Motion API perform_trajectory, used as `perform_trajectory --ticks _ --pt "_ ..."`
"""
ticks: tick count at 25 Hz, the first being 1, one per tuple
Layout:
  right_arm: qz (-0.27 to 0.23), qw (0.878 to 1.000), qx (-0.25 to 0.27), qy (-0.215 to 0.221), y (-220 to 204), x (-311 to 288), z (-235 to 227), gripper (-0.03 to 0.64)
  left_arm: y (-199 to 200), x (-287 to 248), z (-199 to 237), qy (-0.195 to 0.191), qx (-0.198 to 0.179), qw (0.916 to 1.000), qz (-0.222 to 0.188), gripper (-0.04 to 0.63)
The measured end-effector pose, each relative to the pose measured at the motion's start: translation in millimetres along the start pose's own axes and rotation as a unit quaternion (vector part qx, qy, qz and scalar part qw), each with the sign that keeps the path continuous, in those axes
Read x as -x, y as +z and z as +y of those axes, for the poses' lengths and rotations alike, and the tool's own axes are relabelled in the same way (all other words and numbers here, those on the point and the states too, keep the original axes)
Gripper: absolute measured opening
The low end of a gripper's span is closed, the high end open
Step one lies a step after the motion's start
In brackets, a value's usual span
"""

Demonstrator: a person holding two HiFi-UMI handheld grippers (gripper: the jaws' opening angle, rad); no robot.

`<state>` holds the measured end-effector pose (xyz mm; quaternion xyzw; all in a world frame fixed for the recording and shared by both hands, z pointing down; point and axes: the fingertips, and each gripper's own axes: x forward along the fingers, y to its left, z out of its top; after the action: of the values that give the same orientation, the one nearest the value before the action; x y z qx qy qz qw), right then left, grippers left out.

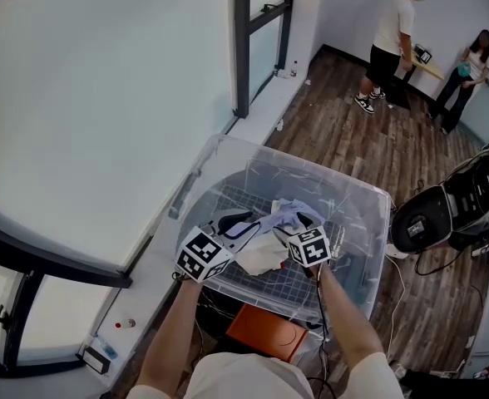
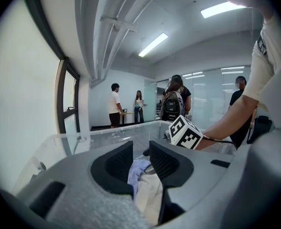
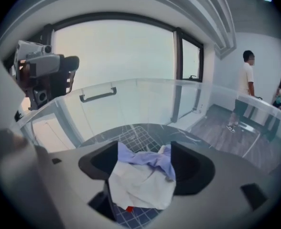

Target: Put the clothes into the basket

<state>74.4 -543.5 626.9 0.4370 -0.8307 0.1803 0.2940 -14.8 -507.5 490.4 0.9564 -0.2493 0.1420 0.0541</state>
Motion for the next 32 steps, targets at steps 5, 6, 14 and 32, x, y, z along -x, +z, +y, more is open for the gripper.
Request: perform_trajectory --ticks 5,6,14,32 --pt "-0.043 0.999 -0.008 -0.022 19 12 -5 0.22 -4 -1 -4 -0.003 0.002 1.0 0.001 0.115" --pt "-0.051 0.998 -0.009 -0.027 20 17 -5 0.17 -5 0 -8 -0.003 0.003 1.0 0.0 0.115" --pt "-0.087 0.995 -0.021 -0.036 40 42 -2 0.021 -4 -4 -19 -0.006 0.002 1.0 0.001 0.115" --pt "-0.172 0.984 -0.046 -0.011 56 148 26 0.017 0 -21 -53 -0.039 -0.017 0.9991 0.003 0.023"
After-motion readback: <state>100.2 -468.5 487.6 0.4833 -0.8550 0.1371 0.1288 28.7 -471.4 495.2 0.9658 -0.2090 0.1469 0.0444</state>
